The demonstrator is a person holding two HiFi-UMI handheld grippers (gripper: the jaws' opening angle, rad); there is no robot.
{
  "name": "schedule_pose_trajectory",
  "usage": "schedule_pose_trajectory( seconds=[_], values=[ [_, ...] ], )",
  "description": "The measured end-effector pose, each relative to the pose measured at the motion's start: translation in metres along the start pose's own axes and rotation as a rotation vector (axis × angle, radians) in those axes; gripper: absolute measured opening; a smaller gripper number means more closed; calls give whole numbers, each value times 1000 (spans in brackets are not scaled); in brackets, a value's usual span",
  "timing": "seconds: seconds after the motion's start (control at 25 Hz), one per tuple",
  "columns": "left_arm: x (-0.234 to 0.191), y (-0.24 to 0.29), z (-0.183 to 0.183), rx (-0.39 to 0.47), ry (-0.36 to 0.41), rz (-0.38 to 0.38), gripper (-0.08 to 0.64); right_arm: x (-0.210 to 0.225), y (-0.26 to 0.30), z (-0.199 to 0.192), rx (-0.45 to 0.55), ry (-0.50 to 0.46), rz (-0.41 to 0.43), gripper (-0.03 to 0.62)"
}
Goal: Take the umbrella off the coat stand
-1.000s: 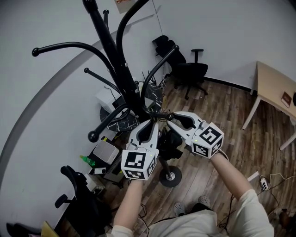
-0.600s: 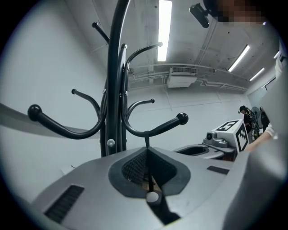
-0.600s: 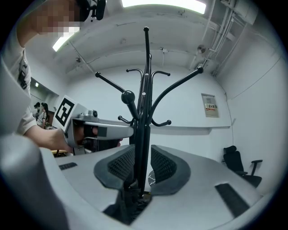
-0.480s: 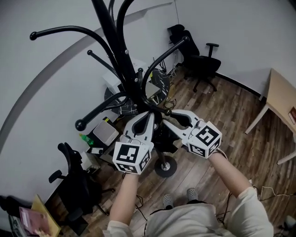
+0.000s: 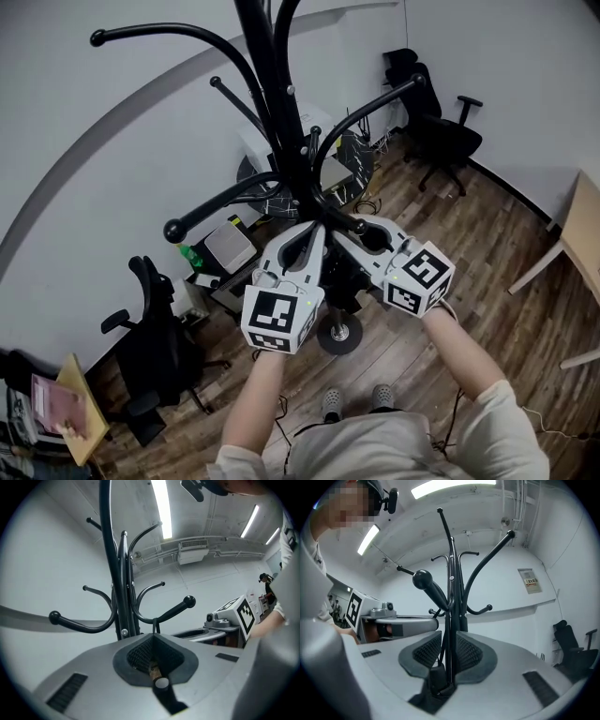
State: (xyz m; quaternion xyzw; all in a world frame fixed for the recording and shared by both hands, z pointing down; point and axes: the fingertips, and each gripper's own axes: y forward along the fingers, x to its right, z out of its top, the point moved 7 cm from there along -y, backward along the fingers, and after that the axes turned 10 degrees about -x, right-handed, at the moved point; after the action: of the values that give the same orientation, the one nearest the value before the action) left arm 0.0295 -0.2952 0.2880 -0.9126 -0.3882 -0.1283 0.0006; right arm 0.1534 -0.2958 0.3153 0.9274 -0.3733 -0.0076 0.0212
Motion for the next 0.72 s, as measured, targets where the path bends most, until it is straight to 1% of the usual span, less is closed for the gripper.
schedule_pose_trajectory(
  seconds=[0.12,0.24,0.28,0.36,0.4,0.52,0.56,0.72],
  values=[
    [1,2,2,1,33,23,21,1,8,2,6,2,10,101],
    [1,2,0,6,25,35,21,3,14,3,7,13,5,84],
    [1,2,-1,12,23,42,21,3,16,4,6,15,1,60],
    [2,3,-1,18,13,52,21,3,18,4,-4,16,-3,41],
    [3,3,-2,16,8,56,21,3,18,5,-13,9,-11,13],
    [2,1,-1,9,-2,68,21,2,17,7,-36,-38,-57,8],
    [2,1,-1,9,0,70,21,3,16,7,-38,-40,-67,8],
    [3,3,-1,16,3,76,21,4,11,8,-37,16,-97,8]
  ],
)
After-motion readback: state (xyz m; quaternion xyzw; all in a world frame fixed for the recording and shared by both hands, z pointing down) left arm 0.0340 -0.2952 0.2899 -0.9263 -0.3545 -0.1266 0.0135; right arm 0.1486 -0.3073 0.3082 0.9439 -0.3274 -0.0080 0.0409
